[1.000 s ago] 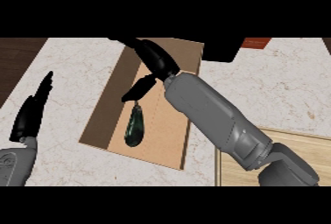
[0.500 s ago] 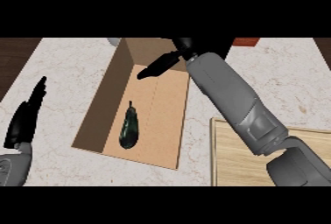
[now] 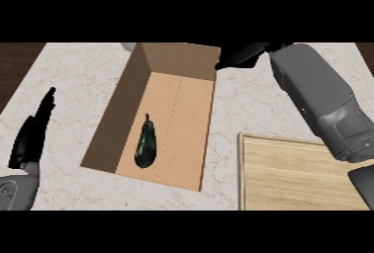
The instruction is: Pick the eggplant from the tray and place it in the cardboard box
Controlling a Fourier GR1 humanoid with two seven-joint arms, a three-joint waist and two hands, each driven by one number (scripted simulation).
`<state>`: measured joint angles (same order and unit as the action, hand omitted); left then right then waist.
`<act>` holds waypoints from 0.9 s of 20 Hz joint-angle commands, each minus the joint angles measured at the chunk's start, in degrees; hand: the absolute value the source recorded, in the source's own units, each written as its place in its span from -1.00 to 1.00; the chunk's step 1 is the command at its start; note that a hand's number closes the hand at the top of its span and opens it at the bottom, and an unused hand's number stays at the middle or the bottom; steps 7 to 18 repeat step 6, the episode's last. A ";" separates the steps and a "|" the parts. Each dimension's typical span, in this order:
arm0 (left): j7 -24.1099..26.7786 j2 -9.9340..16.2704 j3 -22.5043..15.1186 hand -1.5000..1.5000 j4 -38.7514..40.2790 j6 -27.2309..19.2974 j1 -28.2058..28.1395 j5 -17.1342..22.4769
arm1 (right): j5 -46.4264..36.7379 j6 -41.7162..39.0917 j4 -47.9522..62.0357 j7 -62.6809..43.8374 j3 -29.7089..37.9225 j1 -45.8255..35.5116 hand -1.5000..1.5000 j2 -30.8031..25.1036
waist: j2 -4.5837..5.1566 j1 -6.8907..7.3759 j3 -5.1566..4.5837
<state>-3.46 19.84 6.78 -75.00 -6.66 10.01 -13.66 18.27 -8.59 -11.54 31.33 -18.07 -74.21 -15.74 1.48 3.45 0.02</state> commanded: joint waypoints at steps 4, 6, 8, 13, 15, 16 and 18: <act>-1.41 1.53 0.69 0.00 -1.44 2.76 0.59 1.44 | -3.55 -9.40 4.47 6.03 -1.43 1.40 -1.00 -8.90 | 0.47 1.08 0.09; -0.53 0.03 0.03 0.00 -0.36 0.06 0.96 -0.45 | -5.17 -11.35 5.13 7.62 -2.66 2.25 -1.00 -9.75 | 0.55 0.81 0.08; -0.53 0.03 0.03 0.00 -0.36 0.06 0.96 -0.45 | -5.17 -11.35 5.13 7.62 -2.66 2.25 -1.00 -9.75 | 0.55 0.81 0.08; -0.53 0.03 0.03 0.00 -0.36 0.06 0.96 -0.45 | -5.17 -11.35 5.13 7.62 -2.66 2.25 -1.00 -9.75 | 0.55 0.81 0.08; -0.53 0.03 0.03 0.00 -0.36 0.06 0.96 -0.45 | -5.17 -11.35 5.13 7.62 -2.66 2.25 -1.00 -9.75 | 0.55 0.81 0.08; -0.53 0.03 0.03 0.00 -0.36 0.06 0.96 -0.45 | -5.17 -11.35 5.13 7.62 -2.66 2.25 -1.00 -9.75 | 0.55 0.81 0.08; -0.53 0.03 0.03 0.00 -0.36 0.06 0.96 -0.45 | -5.17 -11.35 5.13 7.62 -2.66 2.25 -1.00 -9.75 | 0.55 0.81 0.08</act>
